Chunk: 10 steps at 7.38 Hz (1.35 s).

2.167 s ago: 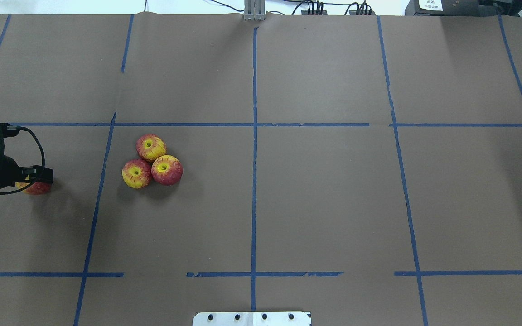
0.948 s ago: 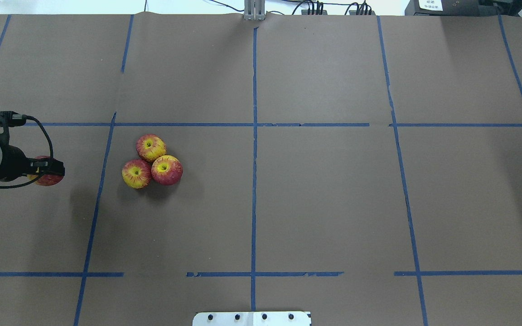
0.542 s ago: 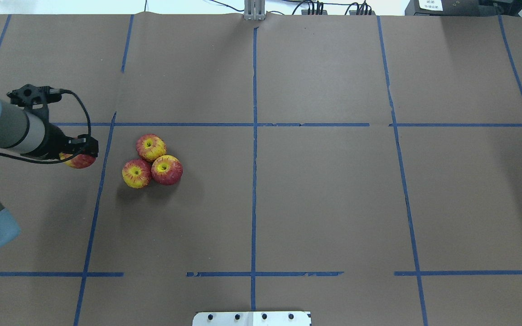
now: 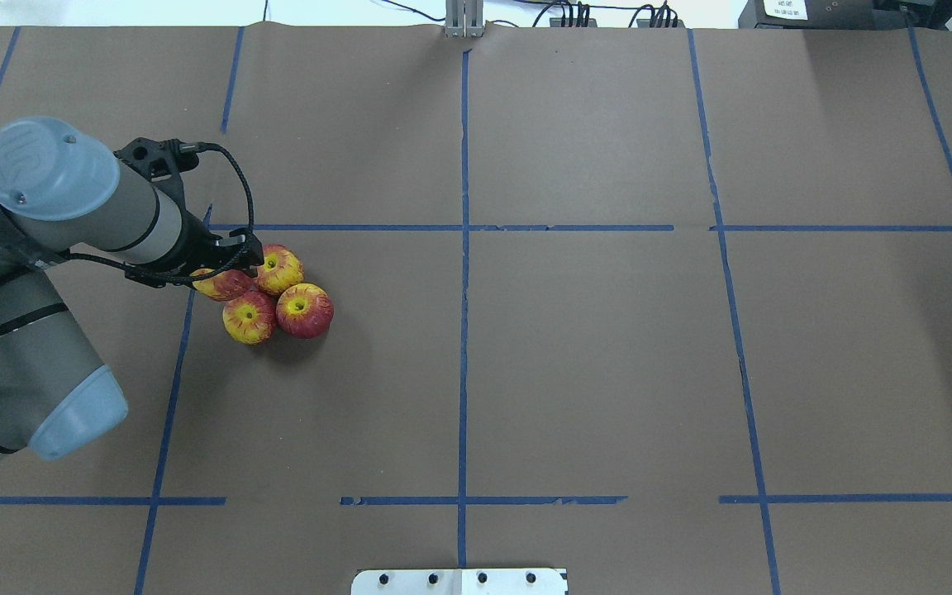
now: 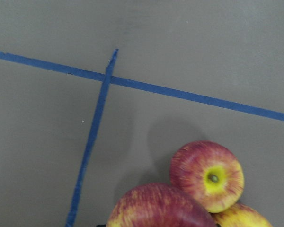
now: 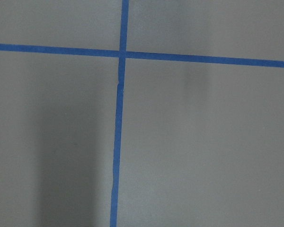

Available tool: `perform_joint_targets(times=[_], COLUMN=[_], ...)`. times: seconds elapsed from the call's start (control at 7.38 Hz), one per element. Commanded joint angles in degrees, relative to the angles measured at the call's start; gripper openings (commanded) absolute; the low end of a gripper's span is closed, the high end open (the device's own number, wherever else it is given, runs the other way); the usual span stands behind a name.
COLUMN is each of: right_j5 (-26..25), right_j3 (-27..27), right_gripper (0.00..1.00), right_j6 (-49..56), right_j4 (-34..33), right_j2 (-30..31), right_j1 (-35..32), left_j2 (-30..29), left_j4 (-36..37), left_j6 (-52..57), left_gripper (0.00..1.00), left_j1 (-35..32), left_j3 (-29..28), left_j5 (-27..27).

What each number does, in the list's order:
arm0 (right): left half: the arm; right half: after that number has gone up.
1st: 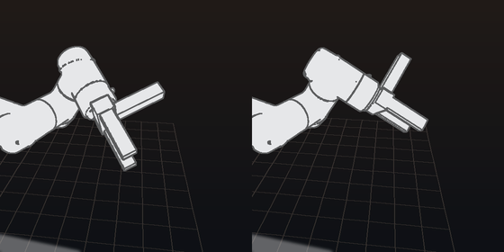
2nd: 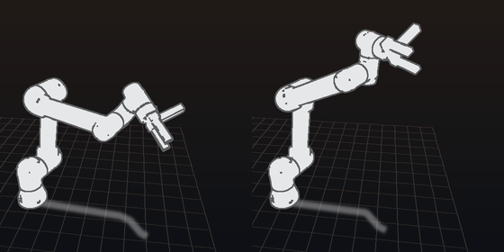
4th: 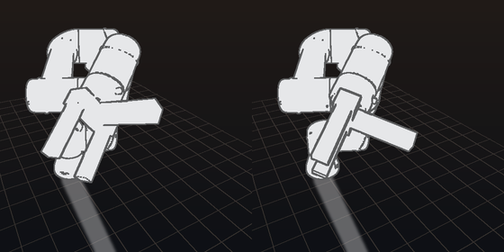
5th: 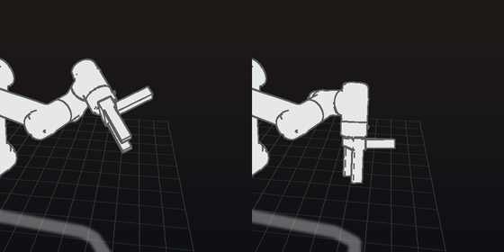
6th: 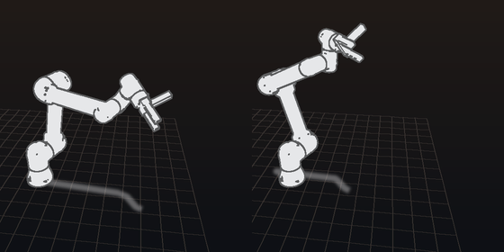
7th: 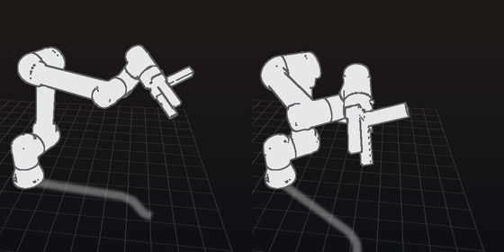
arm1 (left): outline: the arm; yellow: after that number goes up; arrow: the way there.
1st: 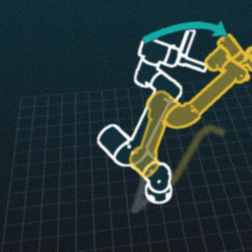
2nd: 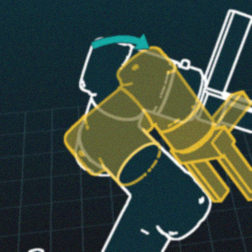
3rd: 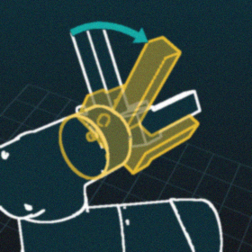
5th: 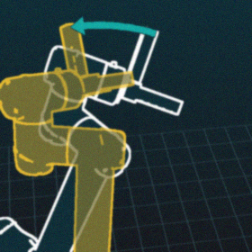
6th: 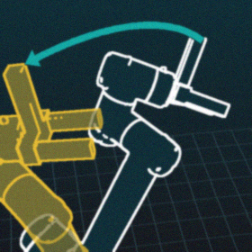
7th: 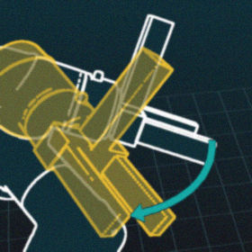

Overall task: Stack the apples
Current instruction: 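Lift the apple and carry it over the three-apple cluster, then lower the apple onto the top of the cluster and open the left gripper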

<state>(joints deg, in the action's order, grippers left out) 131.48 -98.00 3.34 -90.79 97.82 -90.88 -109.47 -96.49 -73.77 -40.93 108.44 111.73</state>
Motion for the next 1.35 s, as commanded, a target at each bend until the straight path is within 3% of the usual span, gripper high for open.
perform_joint_targets(times=[0.0, 1.22], right_j5=[0.0, 0.0], right_j3=[0.0, 0.0], right_gripper=[1.00, 1.00], right_j6=[0.0, 0.0], right_j4=[0.0, 0.0], right_j2=[0.0, 0.0], right_j1=[0.0, 0.0], left_j2=[-1.5, -2.5], left_j4=[0.0, -2.0], left_j6=[-1.0, -0.5], left_gripper=[0.35, 0.35], left_j1=[1.8, 2.1], left_j3=[-0.9, -4.6], left_j5=[0.0, 0.0])
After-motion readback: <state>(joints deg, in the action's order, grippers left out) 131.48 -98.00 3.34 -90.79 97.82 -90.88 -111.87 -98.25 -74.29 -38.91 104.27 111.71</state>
